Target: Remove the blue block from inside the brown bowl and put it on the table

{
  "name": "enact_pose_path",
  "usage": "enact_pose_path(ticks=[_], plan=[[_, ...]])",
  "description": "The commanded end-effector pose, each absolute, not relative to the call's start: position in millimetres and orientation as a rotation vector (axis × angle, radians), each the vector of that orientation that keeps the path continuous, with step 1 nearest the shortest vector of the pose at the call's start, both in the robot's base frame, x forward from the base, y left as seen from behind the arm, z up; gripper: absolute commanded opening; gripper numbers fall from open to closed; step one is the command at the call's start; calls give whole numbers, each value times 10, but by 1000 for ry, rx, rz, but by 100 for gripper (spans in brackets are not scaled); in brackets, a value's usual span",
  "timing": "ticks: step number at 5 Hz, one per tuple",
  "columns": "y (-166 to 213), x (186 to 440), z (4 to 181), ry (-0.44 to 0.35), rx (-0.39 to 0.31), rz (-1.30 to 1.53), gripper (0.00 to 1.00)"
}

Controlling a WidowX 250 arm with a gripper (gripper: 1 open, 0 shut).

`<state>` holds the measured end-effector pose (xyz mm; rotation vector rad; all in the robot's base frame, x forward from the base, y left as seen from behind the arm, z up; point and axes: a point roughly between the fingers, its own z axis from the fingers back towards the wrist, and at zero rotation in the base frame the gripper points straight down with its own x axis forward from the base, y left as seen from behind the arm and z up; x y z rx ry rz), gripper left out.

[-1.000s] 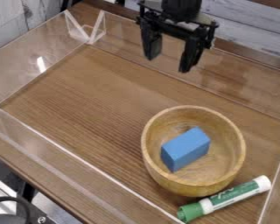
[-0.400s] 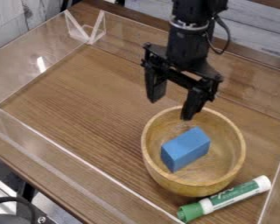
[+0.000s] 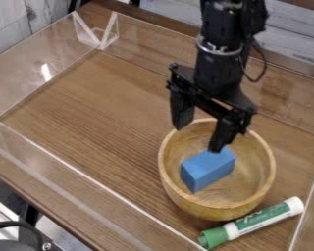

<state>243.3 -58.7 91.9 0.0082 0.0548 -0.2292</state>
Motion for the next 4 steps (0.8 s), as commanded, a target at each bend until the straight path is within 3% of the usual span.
enact_pose_path(ticks=[1,4], plan=[[-647,2464,983,-27,3,-267,100],[-739,2460,719,-81,-10,-343,100]])
